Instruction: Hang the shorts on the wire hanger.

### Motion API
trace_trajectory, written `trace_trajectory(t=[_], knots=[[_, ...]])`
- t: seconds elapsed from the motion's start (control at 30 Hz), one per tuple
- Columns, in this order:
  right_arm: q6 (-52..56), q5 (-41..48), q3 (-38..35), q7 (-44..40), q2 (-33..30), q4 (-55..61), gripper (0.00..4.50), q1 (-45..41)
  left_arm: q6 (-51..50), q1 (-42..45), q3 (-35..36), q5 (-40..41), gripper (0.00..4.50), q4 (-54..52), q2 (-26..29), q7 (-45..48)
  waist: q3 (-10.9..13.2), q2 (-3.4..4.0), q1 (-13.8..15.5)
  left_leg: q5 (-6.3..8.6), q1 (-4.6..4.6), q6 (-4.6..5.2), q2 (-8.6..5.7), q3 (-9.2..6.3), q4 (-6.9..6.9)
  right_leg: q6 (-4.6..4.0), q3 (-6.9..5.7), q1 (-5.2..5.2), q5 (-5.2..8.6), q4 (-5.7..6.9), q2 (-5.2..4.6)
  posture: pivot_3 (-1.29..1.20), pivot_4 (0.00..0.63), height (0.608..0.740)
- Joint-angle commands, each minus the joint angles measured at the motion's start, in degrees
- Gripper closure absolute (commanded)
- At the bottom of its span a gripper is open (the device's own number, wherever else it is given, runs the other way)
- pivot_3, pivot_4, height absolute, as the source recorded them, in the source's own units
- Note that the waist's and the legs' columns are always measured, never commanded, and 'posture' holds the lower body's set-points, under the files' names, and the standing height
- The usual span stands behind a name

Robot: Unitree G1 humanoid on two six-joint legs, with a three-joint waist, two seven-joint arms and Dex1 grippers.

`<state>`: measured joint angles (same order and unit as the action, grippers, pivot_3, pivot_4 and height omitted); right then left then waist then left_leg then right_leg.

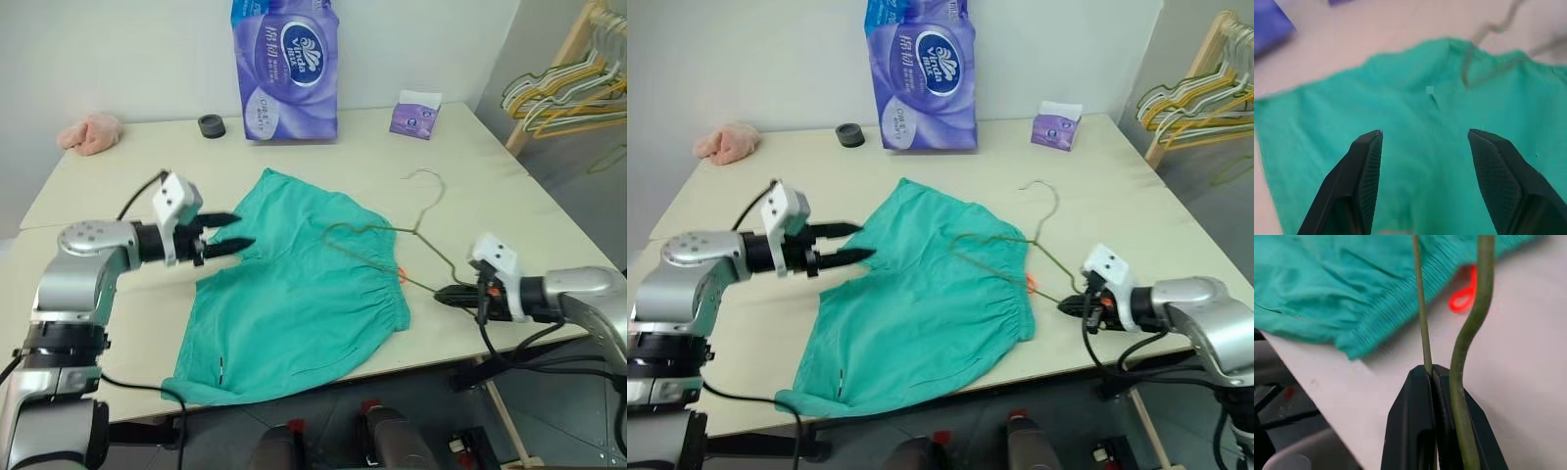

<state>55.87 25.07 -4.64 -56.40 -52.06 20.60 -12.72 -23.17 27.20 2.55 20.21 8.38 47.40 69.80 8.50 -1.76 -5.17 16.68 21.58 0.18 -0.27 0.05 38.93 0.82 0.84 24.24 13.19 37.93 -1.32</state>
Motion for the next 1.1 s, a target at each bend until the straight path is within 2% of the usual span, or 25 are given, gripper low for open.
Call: trace_trajectory(t=[0.03,0.2,0.4,0.67,0.87,1.1], knots=[[2.23,1.51,-8.98,2.22,-1.45,0.32,4.50,6.88,3.11,-2.74,-3.24,-2.05,1.58,-3.20,1.80,3.50,0.00,0.00,0.13,0.00,-0.09,0.00,0.00,0.01,-0.02,0.01,0.00,-0.09,0.02,-0.01,0.01,-0.22,0.135,0.740],[3.28,2.20,-14.32,3.79,-1.63,-0.18,4.50,14.64,6.25,-3.53,-6.23,-4.41,1.58,-2.57,1.53,5.11,0.01,-0.01,0.12,0.00,-0.12,0.00,-0.01,0.04,-0.02,0.28,0.02,-0.12,0.19,0.01,0.06,-0.25,0.142,0.740],[2.88,2.22,-14.36,5.76,-0.88,-0.86,4.50,17.20,7.98,-4.20,-7.72,-5.87,1.58,-1.96,1.87,6.59,0.02,0.00,-0.70,0.01,-0.13,0.01,0.00,0.10,-0.03,0.30,0.08,-0.11,0.20,-0.01,0.14,-0.25,0.145,0.740],[3.11,4.67,-11.81,6.08,-1.11,1.24,4.50,14.25,7.83,-5.19,-7.18,-5.97,1.58,-2.87,2.14,6.50,0.02,0.00,-1.35,0.01,-0.11,0.02,0.02,0.07,-0.06,0.30,0.06,-0.10,0.21,-0.03,0.16,-0.24,0.140,0.740],[2.77,4.15,-6.61,7.09,-0.20,1.67,4.50,11.55,8.26,-6.08,-7.33,-6.38,1.58,-3.61,2.30,5.88,0.02,0.00,-1.33,0.02,-0.10,0.02,0.03,0.05,-0.06,0.30,0.05,-0.10,0.21,-0.06,0.15,-0.23,0.136,0.740],[5.68,9.25,-8.22,6.83,0.64,3.89,4.50,6.89,8.26,-7.18,-6.59,-6.49,1.58,-4.72,2.80,5.00,0.02,0.00,-1.33,0.02,-0.10,0.03,0.03,0.06,-0.06,0.30,0.07,-0.09,0.20,-0.05,0.15,-0.21,0.130,0.740]])
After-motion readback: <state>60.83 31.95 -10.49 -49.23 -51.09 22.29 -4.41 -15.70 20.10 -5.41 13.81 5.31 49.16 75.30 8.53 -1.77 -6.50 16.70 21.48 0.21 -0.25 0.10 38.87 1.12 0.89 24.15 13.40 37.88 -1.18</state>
